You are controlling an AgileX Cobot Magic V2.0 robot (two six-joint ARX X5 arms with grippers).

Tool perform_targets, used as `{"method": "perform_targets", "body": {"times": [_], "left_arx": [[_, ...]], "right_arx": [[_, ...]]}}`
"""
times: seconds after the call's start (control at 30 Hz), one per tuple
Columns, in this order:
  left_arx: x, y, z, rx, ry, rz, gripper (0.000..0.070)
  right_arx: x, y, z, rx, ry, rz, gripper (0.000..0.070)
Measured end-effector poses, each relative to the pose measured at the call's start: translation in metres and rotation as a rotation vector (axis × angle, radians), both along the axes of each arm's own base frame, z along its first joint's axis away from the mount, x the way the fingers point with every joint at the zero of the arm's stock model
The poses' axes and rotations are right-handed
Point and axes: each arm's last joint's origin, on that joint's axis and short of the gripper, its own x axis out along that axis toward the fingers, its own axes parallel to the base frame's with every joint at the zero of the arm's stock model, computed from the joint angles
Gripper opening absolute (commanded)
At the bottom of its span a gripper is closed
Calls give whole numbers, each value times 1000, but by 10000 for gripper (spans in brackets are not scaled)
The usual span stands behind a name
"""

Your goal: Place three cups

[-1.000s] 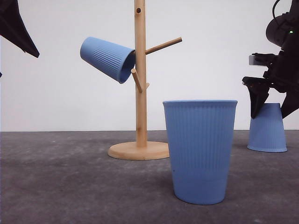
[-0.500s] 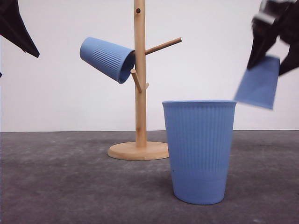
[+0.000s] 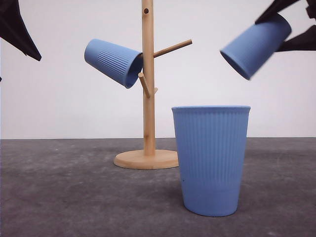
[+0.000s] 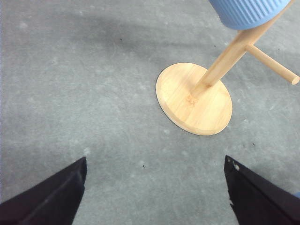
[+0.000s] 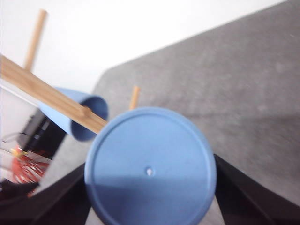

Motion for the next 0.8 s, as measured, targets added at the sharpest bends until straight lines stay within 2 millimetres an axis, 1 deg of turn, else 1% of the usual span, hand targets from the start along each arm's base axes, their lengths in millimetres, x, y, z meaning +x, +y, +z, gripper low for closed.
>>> {"method": "perform_targets", "body": {"times": [0.13,0.23,0.37,0.5,0.6,0.8], "left_arx": [[0,0,0,0,0,0,544],[0,0,0,0,0,0,544],[0,0,0,0,0,0,544],[0,0,0,0,0,0,544],[0,0,0,0,0,0,544],[0,0,0,0,0,0,544]], "right_arx": [[10,10,9,91,-53,12,398],[20,19,10,172,-57,31,398],[33,32,0,242,0,51,398],[43,45,-13,263,56,77,398],[46,58,-19,264,76,111,398],[45,79,-23,259,84,147,399]]}}
